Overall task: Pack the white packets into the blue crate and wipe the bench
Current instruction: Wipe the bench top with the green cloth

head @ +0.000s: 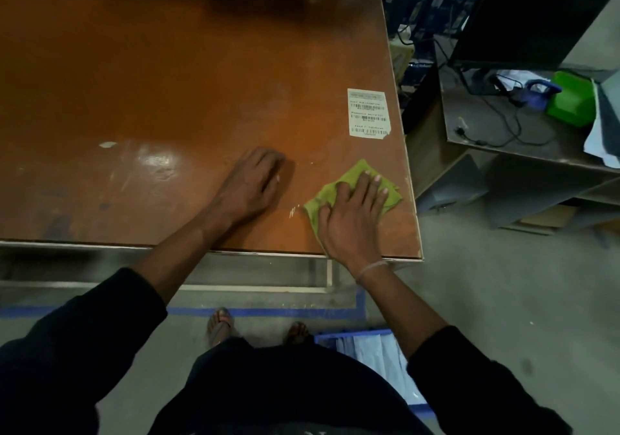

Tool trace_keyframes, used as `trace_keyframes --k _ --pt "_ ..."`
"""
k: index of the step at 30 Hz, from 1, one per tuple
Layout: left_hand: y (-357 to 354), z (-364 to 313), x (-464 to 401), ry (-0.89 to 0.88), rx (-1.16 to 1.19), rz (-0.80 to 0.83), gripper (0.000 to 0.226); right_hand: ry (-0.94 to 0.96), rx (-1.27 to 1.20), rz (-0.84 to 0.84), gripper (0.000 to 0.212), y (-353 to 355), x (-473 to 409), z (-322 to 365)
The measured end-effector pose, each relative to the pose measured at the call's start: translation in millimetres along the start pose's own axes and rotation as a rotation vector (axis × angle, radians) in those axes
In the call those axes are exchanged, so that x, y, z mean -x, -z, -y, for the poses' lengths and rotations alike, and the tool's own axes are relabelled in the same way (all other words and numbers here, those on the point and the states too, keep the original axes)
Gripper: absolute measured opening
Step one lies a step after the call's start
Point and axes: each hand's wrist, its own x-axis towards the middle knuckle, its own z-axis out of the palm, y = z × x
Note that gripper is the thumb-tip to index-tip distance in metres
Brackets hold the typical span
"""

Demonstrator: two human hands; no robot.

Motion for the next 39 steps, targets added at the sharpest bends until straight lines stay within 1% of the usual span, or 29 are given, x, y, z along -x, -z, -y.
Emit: trace_keyframes --k 1,2,3,5,7,8,9,11,12,13,16,17,18,20,21,22,23,25,26,27,29,30,31,32,35,36,37,39 --pt "4.3 5.9 -3.7 0.017 -0.012 0.010 0.041 0.036 0.018 0.025 0.056 3.3 1.1 -10.7" --pt "8.6 13.1 -8.4 0.042 -0.028 0.017 0.044 0.025 0.021 0.038 0.059 6.2 0.1 -22.4" --pt "12.3 21.3 -13.5 0.071 -0.047 0.023 0.046 -0.027 0.002 0.032 0.061 9.2 -2.8 -32.0" --pt "18.5 39.5 -25.6 0.123 -0.091 0.024 0.050 -0.179 -0.097 -0.040 0.066 10.7 -9.2 -43.1" --pt "23.8 56.6 -38.2 0.170 -0.134 0.025 0.052 -0.292 -0.218 -0.127 0.070 8.6 -10.6 -34.0" --pt "26.2 63.3 -44.2 0.193 -0.161 0.023 0.053 -0.282 -0.219 -0.139 0.073 6.0 -8.8 -24.9" --pt "28.1 68.6 -49.6 0.212 -0.187 0.018 0.053 -0.202 -0.172 -0.126 0.075 2.7 -4.1 -16.8" --pt "29.2 78.0 -58.8 0.239 -0.210 0.015 0.052 0.051 -0.063 -0.065 0.072 -2.9 6.6 -13.5" --pt "29.3 81.8 -62.1 0.253 -0.212 0.014 0.051 0.121 -0.032 -0.045 0.070 -3.8 7.6 -21.5" --pt "29.0 85.2 -64.3 0.269 -0.214 0.011 0.050 0.111 -0.011 -0.047 0.070 -3.1 3.7 -31.8" --pt "27.5 89.8 -67.0 0.305 -0.216 0.001 0.043 -0.188 0.051 -0.109 0.073 -2.4 -16.2 -50.4" --pt "27.0 89.8 -67.7 0.305 -0.222 -0.001 0.042 -0.196 0.061 -0.093 0.074 -2.3 -18.4 -45.6" --pt "27.1 90.3 -69.2 0.303 -0.226 -0.001 0.041 -0.106 0.071 -0.065 0.073 -3.7 -18.4 -39.1" --pt "29.9 92.2 -73.7 0.301 -0.223 0.003 0.042 0.184 0.054 -0.015 0.069 -4.5 -18.4 -35.9" --pt "31.8 93.9 -76.7 0.302 -0.228 0.006 0.043 0.270 0.040 0.002 0.067 -1.4 -23.6 -42.8" --pt "33.2 96.5 -79.6 0.310 -0.238 0.007 0.043 0.279 0.034 -0.009 0.066 0.5 -33.3 -52.7" --pt "34.1 99.3 -82.4 0.320 -0.251 0.007 0.043 0.202 0.035 -0.042 0.065 0.3 -46.5 -61.2" --pt "34.5 102.0 -88.3 0.333 -0.270 0.015 0.044 -0.080 0.039 -0.095 0.068 1.9 -73.9 -65.4" --pt "33.9 103.3 -90.9 0.338 -0.274 0.020 0.046 -0.134 0.037 -0.088 0.070 1.2 -83.2 -57.2" --pt "33.5 104.1 -92.8 0.340 -0.278 0.023 0.047 -0.069 0.032 -0.065 0.070 -0.8 -88.8 -45.0" --pt "31.7 105.3 -93.9 0.344 -0.282 0.016 0.049 0.274 0.014 -0.011 0.066 -5.0 -94.6 -27.0" --pt "31.0 106.1 -93.8 0.345 -0.282 0.005 0.049 0.414 0.017 0.010 0.063 -4.9 -101.3 -27.9" --pt "30.1 106.8 -93.5 0.347 -0.280 -0.005 0.048 0.468 0.027 0.009 0.062 -4.2 -112.7 -34.3" --pt "29.0 107.2 -93.4 0.349 -0.279 -0.014 0.048 0.420 0.034 -0.010 0.061 -4.2 -127.3 -42.0" --pt "27.2 107.7 -94.4 0.363 -0.274 -0.026 0.051 -0.025 0.047 -0.065 0.064 -4.3 -172.1 -49.1" --pt "26.5 108.1 -95.1 0.363 -0.271 -0.025 0.052 -0.072 0.051 -0.067 0.066 -5.5 -180.7 -40.8" --pt "26.4 108.3 -95.4 0.362 -0.268 -0.023 0.052 -0.005 0.048 -0.061 0.067 -6.2 -185.3 -30.1" --pt "26.0 109.2 -95.5 0.356 -0.269 -0.024 0.052 0.315 0.056 -0.022 0.065 -9.0 -191.9 -18.6"
